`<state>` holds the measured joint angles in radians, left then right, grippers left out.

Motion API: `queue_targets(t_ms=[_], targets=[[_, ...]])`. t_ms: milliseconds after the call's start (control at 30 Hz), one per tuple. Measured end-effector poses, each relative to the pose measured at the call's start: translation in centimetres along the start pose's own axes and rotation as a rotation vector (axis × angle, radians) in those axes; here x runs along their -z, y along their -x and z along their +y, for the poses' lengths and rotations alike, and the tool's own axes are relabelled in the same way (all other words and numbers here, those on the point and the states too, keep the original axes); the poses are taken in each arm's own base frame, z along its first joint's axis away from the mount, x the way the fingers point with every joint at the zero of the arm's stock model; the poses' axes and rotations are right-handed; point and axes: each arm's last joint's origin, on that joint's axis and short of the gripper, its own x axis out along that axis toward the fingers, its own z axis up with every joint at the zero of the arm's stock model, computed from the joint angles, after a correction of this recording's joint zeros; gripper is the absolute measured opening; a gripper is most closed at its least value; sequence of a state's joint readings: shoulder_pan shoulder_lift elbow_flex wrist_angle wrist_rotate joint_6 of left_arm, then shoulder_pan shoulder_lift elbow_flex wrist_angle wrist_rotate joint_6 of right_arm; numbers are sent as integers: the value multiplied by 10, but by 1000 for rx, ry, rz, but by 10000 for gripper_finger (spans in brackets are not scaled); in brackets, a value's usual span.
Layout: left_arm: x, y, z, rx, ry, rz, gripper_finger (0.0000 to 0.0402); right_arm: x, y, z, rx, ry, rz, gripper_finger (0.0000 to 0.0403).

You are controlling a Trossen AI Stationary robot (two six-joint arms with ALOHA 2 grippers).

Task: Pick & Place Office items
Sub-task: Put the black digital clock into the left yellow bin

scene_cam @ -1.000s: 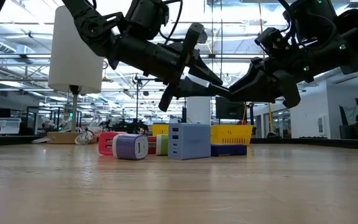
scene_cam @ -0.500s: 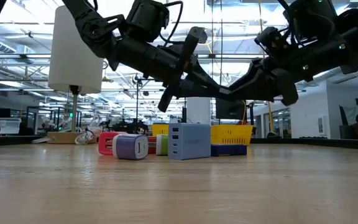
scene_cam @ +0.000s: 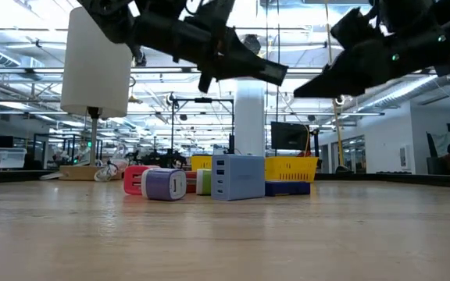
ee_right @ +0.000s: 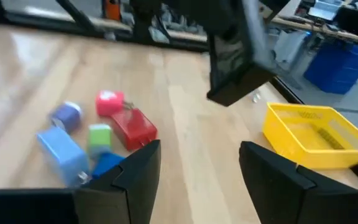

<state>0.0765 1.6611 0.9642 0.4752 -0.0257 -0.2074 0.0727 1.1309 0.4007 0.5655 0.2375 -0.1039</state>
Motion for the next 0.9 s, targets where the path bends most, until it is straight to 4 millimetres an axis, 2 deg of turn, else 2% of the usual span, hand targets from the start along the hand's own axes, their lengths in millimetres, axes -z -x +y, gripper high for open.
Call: queue_targets(t_ms=[167, 333, 600, 767, 900], targets=[[-1, 13, 7, -18, -68, -6, 58, -6, 9, -5, -69, -49, -15, 204], [13, 20, 24, -61, -59, 1, 58, -5, 17, -9, -134, -89, -23, 204], [36, 37, 51, -84, -50, -112, 58, 19, 35, -22, -95, -167, -129, 199], [48, 49, 77, -164, -7, -141, 58, 32, 44, -33, -88, -233, -162, 197], [47, 56, 95, -224, -8, -175, 59, 37, 47, -40, -85, -276, -159, 197]])
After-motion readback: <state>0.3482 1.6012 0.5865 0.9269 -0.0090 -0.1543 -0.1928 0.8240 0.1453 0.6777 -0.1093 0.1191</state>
